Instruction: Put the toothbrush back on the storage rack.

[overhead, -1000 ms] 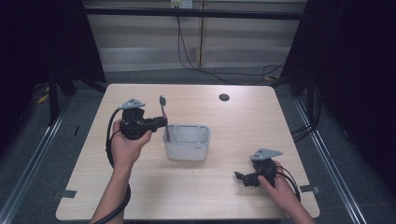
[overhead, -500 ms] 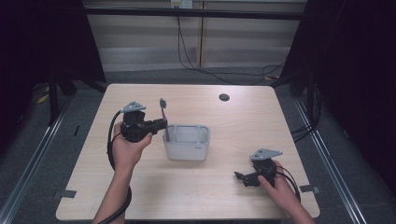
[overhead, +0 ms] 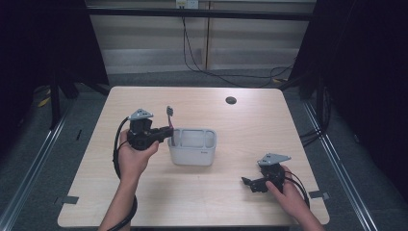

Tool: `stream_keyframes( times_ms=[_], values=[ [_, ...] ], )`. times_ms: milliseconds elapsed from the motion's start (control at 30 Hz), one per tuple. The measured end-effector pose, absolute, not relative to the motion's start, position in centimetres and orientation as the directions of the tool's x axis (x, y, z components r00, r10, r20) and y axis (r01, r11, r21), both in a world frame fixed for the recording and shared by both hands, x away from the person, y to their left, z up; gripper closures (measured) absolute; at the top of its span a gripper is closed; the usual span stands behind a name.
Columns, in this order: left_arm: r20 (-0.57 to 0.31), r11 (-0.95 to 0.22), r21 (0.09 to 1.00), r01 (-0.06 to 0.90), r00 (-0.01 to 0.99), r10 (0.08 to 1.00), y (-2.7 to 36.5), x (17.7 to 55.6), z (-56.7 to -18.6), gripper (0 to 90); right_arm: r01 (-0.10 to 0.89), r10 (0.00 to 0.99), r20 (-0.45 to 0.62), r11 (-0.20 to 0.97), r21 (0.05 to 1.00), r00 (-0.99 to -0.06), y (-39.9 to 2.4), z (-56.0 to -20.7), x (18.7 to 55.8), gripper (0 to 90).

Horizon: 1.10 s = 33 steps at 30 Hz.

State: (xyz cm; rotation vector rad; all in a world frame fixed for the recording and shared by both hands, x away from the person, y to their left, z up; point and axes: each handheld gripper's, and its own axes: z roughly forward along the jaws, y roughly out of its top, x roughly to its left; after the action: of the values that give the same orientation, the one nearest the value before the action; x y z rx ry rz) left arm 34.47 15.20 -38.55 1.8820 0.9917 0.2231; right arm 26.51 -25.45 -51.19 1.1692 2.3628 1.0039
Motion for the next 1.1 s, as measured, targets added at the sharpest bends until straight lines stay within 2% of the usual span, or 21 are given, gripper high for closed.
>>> stream_keyframes(
  times_ms=[1100],
  values=[
    [-0.233, -0.250, 0.795, 0.553, 0.658, 0.716, 14.7, 33.8, -40.7, 80.1, 0.566, 0.790, 0.024, 0.417, 0.711, -0.613, -25.4, -51.2, 26.5, 7.0]
  ],
)
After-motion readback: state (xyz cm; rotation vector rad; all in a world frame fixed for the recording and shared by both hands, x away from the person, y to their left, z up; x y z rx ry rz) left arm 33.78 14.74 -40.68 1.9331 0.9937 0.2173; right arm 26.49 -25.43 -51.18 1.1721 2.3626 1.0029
